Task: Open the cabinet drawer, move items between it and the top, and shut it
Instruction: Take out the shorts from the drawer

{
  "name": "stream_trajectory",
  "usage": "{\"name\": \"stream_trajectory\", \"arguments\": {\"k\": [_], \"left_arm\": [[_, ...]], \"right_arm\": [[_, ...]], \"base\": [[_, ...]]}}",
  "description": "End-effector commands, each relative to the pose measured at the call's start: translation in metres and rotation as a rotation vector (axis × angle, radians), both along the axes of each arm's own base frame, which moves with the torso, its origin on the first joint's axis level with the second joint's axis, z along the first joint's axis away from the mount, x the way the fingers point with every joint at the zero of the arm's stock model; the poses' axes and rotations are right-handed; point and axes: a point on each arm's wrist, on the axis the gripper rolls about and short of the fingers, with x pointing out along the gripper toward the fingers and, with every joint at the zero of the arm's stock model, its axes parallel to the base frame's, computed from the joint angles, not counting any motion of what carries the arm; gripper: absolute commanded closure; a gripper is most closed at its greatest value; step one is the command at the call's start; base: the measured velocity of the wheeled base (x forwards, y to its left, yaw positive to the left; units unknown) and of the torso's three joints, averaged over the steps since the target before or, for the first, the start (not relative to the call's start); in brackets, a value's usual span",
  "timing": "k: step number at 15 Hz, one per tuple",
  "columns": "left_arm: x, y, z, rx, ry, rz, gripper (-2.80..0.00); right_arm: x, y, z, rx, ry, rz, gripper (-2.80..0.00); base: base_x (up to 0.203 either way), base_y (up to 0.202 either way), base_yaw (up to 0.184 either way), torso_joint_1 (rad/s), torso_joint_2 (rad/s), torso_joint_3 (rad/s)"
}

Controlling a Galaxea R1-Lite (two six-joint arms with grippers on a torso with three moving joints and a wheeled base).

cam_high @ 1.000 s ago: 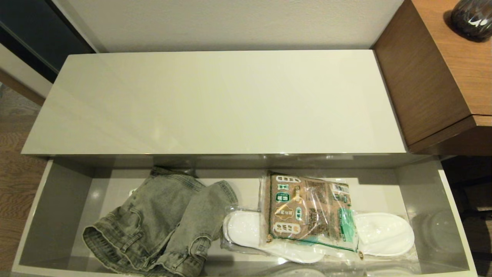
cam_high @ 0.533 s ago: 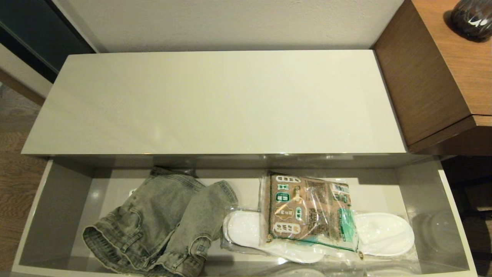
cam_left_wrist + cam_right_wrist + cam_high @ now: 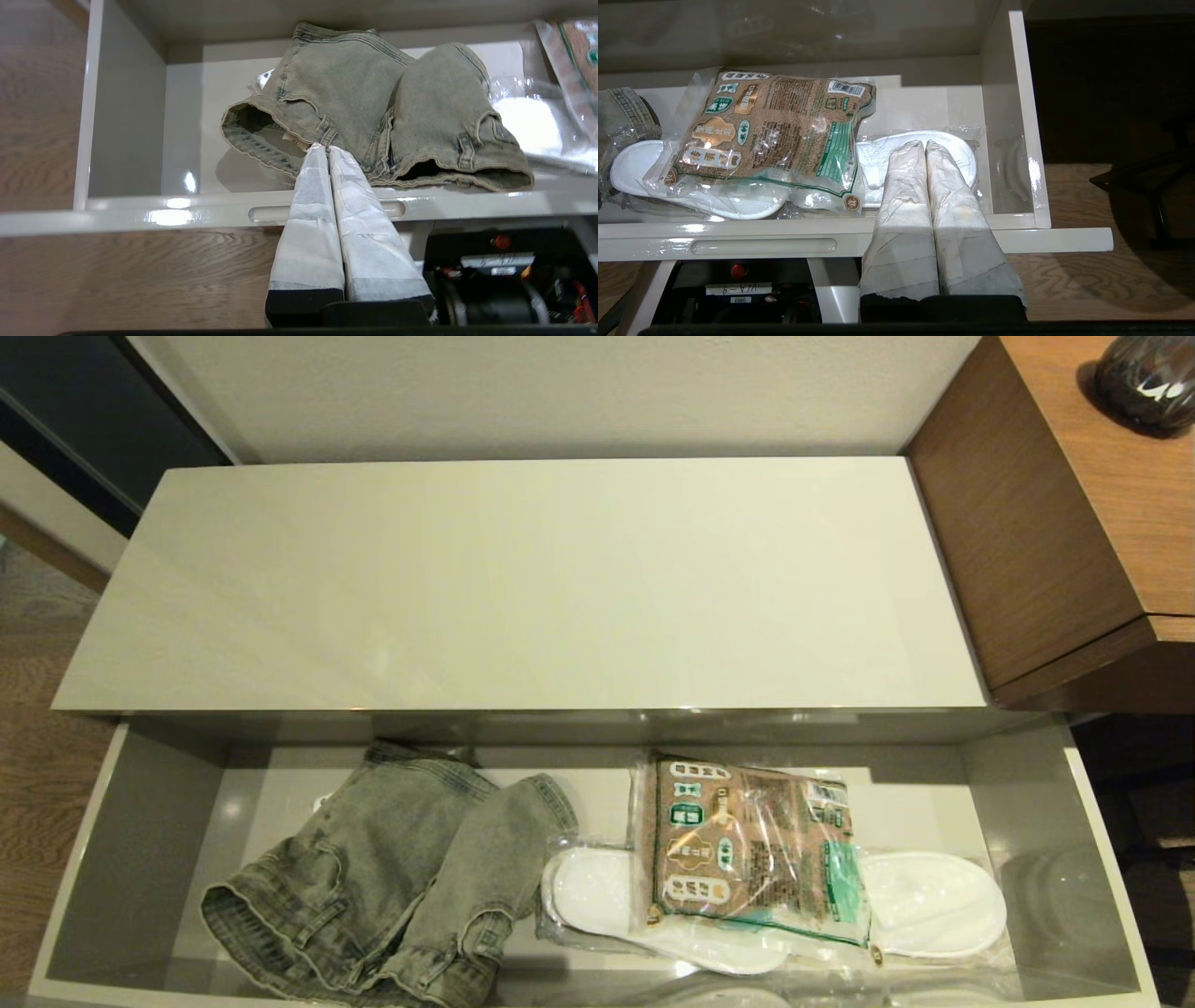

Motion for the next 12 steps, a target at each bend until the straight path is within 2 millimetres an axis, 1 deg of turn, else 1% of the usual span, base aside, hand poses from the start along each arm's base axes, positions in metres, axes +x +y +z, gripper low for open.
{"name": "stream_trajectory", "arguments": {"k": [1,4,7,9,10,12], "left_arm": [[0.0,0.0,0.0,-0.001,0.001,0.003,0.0],[0.0,0.0,0.0,-0.02,-0.001,0.005,0.0],[0.0,0.0,0.0,0.047,0.001,-0.005,0.0],[0.0,0.0,0.0,0.044,0.0,-0.004,0.0],[0.0,0.0,0.003,0.045,-0.013,-0.001,0.0],[-0.005,0.0,0.017,0.05,-0.053,0.001,0.0]], "right_arm": [[0.0,0.0,-0.001,0.0,0.001,0.0,0.0],[0.0,0.0,-0.001,0.0,0.001,0.0,0.0],[0.0,0.0,-0.001,0.0,0.001,0.001,0.0],[0.0,0.0,-0.001,0.0,0.001,0.0,0.0],[0.0,0.0,-0.001,0.0,0.001,0.0,0.0],[0.0,0.0,-0.001,0.0,0.001,0.0,0.0]], "base": [[0.0,0.0,0.0,0.0,0.0,0.0],[0.0,0.0,0.0,0.0,0.0,0.0],[0.0,0.0,0.0,0.0,0.0,0.0],[0.0,0.0,0.0,0.0,0.0,0.0],[0.0,0.0,0.0,0.0,0.0,0.0],[0.0,0.0,0.0,0.0,0.0,0.0]]}}
